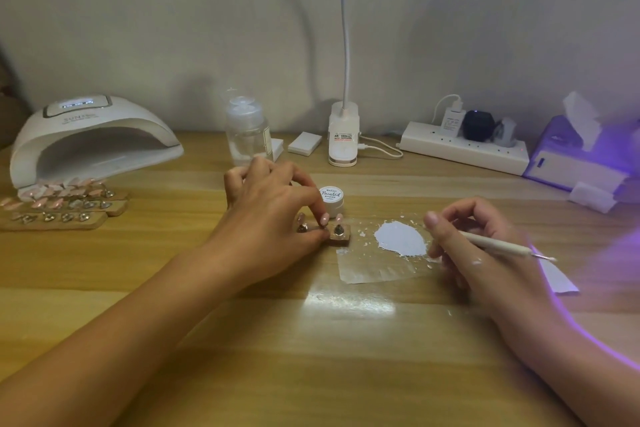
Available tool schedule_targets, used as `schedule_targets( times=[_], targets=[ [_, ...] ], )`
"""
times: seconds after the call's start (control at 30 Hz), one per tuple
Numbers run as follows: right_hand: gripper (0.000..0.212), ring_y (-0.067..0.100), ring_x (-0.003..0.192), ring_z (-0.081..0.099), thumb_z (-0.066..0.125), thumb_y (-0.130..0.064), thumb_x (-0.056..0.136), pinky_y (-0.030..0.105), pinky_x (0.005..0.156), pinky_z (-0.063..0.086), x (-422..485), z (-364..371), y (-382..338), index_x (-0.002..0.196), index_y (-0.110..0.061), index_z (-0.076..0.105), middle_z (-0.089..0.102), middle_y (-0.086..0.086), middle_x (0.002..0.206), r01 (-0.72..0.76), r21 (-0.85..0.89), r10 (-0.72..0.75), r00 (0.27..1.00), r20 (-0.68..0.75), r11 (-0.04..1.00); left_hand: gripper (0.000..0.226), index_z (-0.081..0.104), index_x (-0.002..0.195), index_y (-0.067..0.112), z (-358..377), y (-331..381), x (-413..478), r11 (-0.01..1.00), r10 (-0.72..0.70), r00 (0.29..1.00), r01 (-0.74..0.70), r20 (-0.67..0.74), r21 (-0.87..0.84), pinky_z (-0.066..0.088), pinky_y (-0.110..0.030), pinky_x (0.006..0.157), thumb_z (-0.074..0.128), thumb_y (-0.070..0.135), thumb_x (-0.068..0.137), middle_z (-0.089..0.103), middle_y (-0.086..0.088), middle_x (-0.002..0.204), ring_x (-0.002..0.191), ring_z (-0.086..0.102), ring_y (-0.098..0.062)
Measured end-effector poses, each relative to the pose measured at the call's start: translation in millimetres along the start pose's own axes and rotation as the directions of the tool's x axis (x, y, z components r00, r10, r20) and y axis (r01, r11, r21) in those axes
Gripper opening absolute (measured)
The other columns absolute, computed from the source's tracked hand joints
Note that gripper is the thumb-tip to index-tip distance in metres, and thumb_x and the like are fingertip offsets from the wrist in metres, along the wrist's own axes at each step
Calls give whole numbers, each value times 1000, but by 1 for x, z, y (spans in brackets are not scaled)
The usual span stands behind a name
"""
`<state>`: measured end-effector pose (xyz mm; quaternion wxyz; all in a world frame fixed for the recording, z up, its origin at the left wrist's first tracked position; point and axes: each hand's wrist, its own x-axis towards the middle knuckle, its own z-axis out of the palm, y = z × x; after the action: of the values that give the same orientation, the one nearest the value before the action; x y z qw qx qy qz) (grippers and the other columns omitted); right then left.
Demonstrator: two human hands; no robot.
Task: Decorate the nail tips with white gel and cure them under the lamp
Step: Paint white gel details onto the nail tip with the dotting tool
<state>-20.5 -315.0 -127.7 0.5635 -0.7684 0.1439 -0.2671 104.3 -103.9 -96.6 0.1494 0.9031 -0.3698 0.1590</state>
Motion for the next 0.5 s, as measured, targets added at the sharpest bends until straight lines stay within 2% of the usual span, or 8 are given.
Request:
schedule_targets(
  times=[0.1, 0.2, 0.27, 0.37, 0.43, 0.5],
  targets=[
    [12, 3, 46, 55, 66, -37, 93, 15, 41, 39, 0, 0, -1, 83, -31, 63, 73, 0, 70, -14, 44, 15, 1000, -14, 999, 9, 64, 81, 40, 0, 1, -2, 1000, 28, 999, -28, -32, 2, 13, -29, 85, 68, 48, 82, 51, 23, 107, 112, 36, -9],
    [9, 2, 48, 57, 64, -31, 95, 14, 41, 40, -2, -2, -3, 87, -35, 63, 75, -4, 75, 11, 13, -11, 999, -34, 1000, 10, 67, 80, 36, -1, 3, -2, 998, 58, 997, -57, -48, 12, 12, -29, 86, 69, 46, 81, 53, 23, 104, 108, 37, -9],
    [8, 0, 49, 56, 64, -31, 95, 16, 45, 42, -4, -2, -5, 88, -32, 60, 74, -6, 71, 46, -51, -49, 997, -65, 998, 12, 67, 77, 35, -5, 4, -2, 995, 91, 994, -89, -54, 42, 11, -28, 88, 68, 46, 80, 55, 22, 104, 107, 39, -9],
    [20, 0, 45, 53, 68, -36, 87, 20, 45, 39, -5, -3, -7, 80, -27, 52, 68, -2, 58, 50, -134, -65, 992, -111, 990, 14, 64, 72, 35, -16, 7, 1, 980, 192, 978, -187, -84, 67, 15, -29, 87, 64, 46, 80, 61, 21, 98, 100, 47, -10],
    [19, 1, 40, 48, 64, -38, 72, 23, 42, 35, -3, -5, -8, 75, -24, 51, 66, 1, 53, 5, -173, -21, 995, -93, 985, 10, 63, 75, 35, -23, 14, 2, 972, 235, 966, -236, -107, -1, 25, -28, 84, 64, 43, 78, 64, 22, 89, 88, 50, -5],
    [20, 2, 36, 43, 59, -34, 64, 19, 36, 30, 0, -6, -6, 71, -18, 50, 62, 2, 47, -36, -175, 20, 995, -98, 984, 9, 60, 77, 36, -22, 25, 0, 941, 239, 968, -251, -79, -228, 37, -21, 72, 69, 37, 80, 64, 25, 80, 76, 55, 0]
  ],
)
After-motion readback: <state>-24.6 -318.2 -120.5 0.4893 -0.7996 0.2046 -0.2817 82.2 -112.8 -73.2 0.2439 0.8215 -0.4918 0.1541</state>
